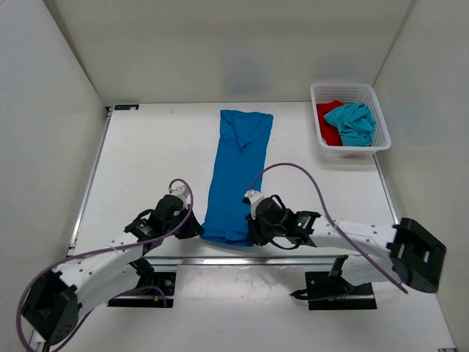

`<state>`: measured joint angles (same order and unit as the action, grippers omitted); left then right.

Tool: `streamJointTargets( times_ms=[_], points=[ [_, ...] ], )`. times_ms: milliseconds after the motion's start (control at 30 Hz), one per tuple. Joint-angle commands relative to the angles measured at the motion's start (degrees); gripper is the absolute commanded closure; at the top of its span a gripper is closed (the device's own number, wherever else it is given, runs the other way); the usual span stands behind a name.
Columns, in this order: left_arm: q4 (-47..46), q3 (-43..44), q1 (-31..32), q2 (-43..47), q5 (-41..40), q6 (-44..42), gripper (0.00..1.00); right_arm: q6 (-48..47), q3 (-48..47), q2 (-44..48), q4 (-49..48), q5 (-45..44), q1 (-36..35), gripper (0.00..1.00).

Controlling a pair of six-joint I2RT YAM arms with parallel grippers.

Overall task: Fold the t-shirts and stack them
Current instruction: Grab the bottom of the folded rectangular tshirt with both arms, then fold the folded rectangular tshirt in 1/3 of the way

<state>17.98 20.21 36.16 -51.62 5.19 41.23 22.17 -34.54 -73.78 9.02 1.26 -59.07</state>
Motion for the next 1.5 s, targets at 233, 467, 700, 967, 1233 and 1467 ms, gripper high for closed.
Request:
streamJointTargets(
  times_ms=[233,467,700,967,1233,1467],
  points=[
    [11.75,7.47,-2.16,8.13,6.59,0.78,1.0,-0.01,-4.11,8.31,9.79,7.01,4.13,1.0],
    [0.95,17.75,-6.36,-6.29,6.93,-1.51,1.0,-5.64,-11.76,2.07,11.11,10.16,16.51,1.0],
    [-3.47,32.68,-6.8,-26.84,5.18,-5.02,1.0,-12.85,-23.19,-9.26,11.38,10.7,25.13,1.0],
    [-5.5,44.47,-12.43,-40.04,4.92,-6.25,1.0,-16.37,-33.38,-19.12,8.83,14.47,34.18,1.0],
    [-4.71,52.21,-14.63,-50.15,4.12,-7.74,1.0,-18.13,-39.46,-28.16,7.51,17.11,38.14,1.0],
    [-7.07,53.53,-15.25,-54.99,4.39,-6.26,0.8,-19.98,-43.76,-35.02,4.53,17.38,38.85,0.98]
  ],
)
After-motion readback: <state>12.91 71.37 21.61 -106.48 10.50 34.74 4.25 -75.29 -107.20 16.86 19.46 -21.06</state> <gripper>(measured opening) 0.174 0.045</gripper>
